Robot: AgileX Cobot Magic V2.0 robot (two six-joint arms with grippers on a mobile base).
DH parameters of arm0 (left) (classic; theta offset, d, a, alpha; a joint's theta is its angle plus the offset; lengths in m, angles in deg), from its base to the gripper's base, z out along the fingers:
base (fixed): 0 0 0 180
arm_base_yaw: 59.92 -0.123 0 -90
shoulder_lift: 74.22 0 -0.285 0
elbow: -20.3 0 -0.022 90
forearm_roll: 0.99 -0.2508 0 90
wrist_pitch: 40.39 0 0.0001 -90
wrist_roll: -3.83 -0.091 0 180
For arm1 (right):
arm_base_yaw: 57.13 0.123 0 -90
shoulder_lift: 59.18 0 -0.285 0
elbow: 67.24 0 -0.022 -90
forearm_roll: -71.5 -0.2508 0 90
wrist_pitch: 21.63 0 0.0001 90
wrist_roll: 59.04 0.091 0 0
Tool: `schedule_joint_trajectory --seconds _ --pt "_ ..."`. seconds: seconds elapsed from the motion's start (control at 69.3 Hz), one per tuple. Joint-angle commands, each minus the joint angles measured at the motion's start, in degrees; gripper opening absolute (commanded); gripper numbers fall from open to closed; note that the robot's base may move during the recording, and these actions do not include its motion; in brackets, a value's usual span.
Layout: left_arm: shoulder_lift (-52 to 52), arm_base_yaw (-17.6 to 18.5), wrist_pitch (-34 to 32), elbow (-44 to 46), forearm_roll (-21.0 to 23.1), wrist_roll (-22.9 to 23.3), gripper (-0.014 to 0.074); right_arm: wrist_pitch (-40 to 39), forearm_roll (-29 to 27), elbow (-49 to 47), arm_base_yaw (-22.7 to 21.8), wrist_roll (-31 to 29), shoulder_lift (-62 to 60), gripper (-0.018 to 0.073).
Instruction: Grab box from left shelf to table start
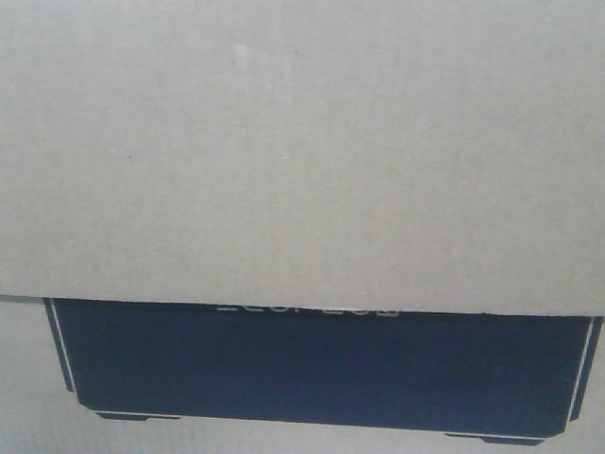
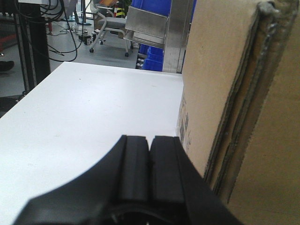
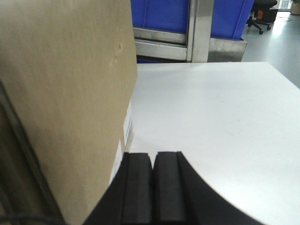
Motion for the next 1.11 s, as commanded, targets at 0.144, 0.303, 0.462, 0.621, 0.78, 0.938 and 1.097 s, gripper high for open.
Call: schedule_joint_trajectory --seconds 0.144,0.303,0.462,0.621,0.78,0.938,1.097 --pt "0.9 -0.1 -5.4 0.3 0.4 -0.3 -0.01 -10.2 0.2 1.9 -0.1 0.3 -0.3 0.0057" --pt "0.9 -0.1 -5.4 0.3 0.4 -0.3 -0.01 -10.2 0.2 1.9 -0.1 0.3 -0.3 0.0057" --pt "0.9 -0.1 -5.4 0.3 0.4 -0.3 -0.01 -10.1 0.2 1.9 -0.1 0.3 -0.3 0.0057" --pt "0.9 -0.1 -5.4 0.3 0.4 -0.3 -0.01 -10.1 0.2 1.9 -0.1 0.3 -0.3 0.0057" --pt "0.9 -0.1 -5.4 0.3 0.4 -0.3 -0.01 -10.1 0.2 1.9 -0.1 0.3 -0.3 0.0057" --pt "0.9 -0.1 -5.4 0.3 0.4 -0.3 -0.01 -10.1 0.2 1.9 -0.1 0.3 -0.3 0.0057" --pt "0.9 -0.1 -5.4 0.3 0.4 -0.3 -0.01 -10.1 0.2 1.9 -0.1 0.3 -0.3 0.0057"
